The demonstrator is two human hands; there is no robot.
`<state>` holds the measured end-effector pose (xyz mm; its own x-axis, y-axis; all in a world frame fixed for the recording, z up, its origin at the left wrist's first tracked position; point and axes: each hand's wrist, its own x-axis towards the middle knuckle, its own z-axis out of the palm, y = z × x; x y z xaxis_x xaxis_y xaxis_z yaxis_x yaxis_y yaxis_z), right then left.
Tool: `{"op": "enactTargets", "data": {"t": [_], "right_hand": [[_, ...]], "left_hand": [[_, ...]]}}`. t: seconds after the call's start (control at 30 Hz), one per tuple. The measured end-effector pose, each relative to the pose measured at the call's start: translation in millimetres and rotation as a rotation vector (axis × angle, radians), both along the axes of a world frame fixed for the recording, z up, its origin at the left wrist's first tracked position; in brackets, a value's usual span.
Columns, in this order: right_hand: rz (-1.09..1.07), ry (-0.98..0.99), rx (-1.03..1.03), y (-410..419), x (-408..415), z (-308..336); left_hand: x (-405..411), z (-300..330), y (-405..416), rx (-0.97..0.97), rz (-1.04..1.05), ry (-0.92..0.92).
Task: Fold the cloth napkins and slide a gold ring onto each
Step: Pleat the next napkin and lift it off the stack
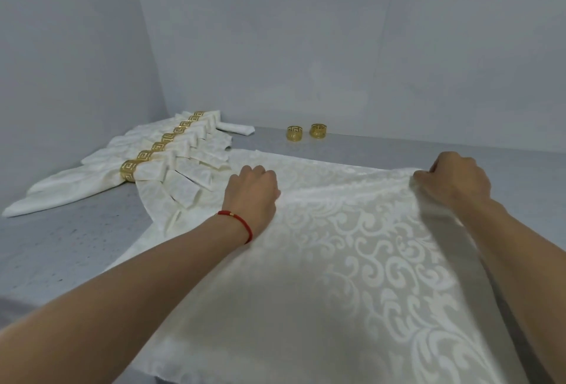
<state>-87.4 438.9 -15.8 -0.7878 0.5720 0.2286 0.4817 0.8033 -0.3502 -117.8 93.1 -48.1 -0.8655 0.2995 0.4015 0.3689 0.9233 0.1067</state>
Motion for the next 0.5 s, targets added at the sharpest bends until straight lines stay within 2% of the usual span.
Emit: {"op": "enactTargets", "data": {"t": [0.23,0.4,0.43,0.5], "right_hand": [[-0.062,-0.308,0.067,45.7,78.3,15.8],[0.02,-0.709,0.093,48.2,128.0,29.7],[0.02,-0.734,0.145,42.9,137.3,32.7],[0.04,-0.632,0.423,26.6,151.1,37.5]], "left_hand": [[4.1,11.3,71.3,-0.241,-0.117,-0.015],[4.9,13.9,104.9,-0.311,-0.175,0.067],[5.2,12.8,107.2,-0.325,-0.183,0.094],[4.6,11.5,105.7,-0.326,-0.192,0.137]]}}
